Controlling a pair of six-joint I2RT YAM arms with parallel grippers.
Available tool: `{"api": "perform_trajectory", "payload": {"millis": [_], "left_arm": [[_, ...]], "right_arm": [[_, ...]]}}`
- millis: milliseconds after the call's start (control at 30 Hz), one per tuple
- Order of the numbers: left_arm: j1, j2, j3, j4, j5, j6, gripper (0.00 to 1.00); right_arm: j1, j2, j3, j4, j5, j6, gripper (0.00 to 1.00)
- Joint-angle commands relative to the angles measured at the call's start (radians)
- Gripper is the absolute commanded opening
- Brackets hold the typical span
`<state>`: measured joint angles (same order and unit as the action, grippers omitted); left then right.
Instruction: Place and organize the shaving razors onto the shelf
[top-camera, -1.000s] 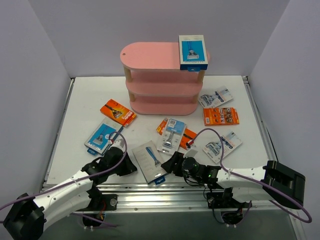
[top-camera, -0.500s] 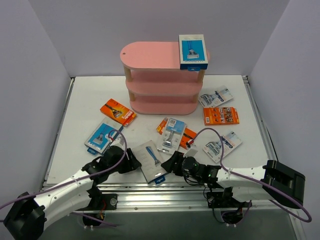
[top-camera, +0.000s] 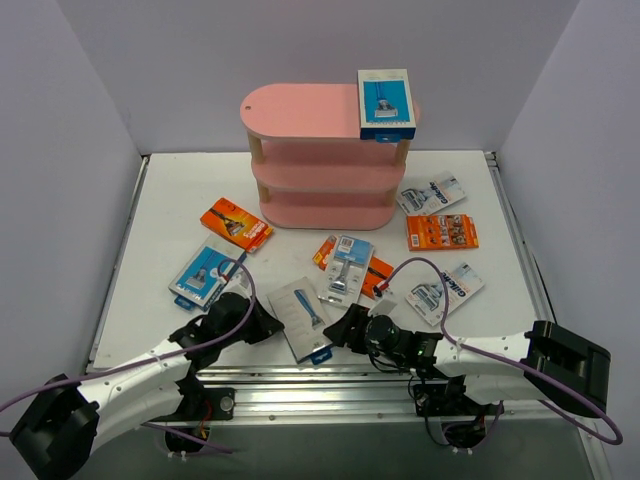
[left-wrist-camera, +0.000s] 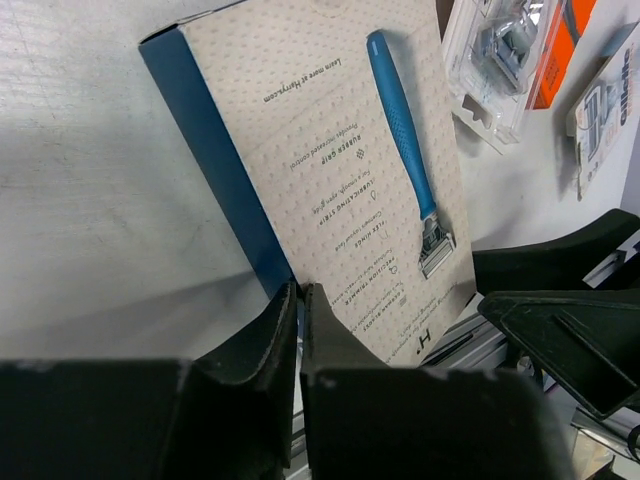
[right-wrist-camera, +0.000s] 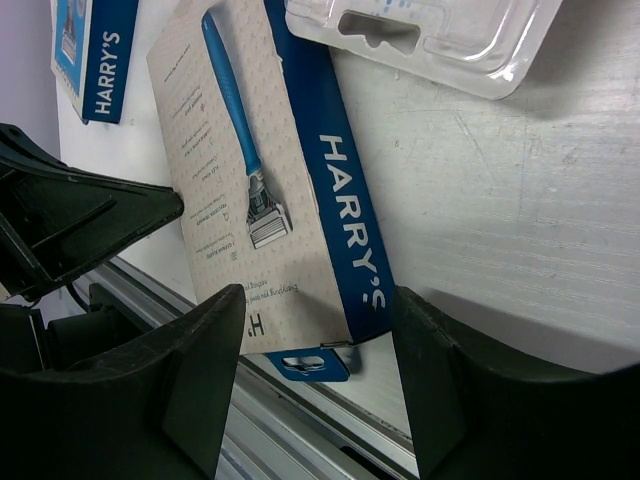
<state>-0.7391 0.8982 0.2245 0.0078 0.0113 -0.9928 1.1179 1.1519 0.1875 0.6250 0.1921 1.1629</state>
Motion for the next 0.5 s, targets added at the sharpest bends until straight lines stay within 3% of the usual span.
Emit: {"api": "perform_trajectory", "payload": {"millis": [0, 67, 467], "left_arm": [[-0.008, 0.019, -0.047, -0.046, -0.04, -0.006, 0.08], [-0.017, 0.036, -0.05, -0.045, -0.043, -0.016, 0.03], [-0.086, 0.053, -0.05, -0.091, -0.091, -0.082, 0.02]], "right_arm": [[-0.007, 0.0, 0.006, 0.022, 0.007, 0.001, 0.56], [-0.007, 0.011, 0.006, 0.033, 0.006, 0.003, 0.56], [-0.007, 0.037, 0.01, 0.051, 0.001, 0.003, 0.56]]}}
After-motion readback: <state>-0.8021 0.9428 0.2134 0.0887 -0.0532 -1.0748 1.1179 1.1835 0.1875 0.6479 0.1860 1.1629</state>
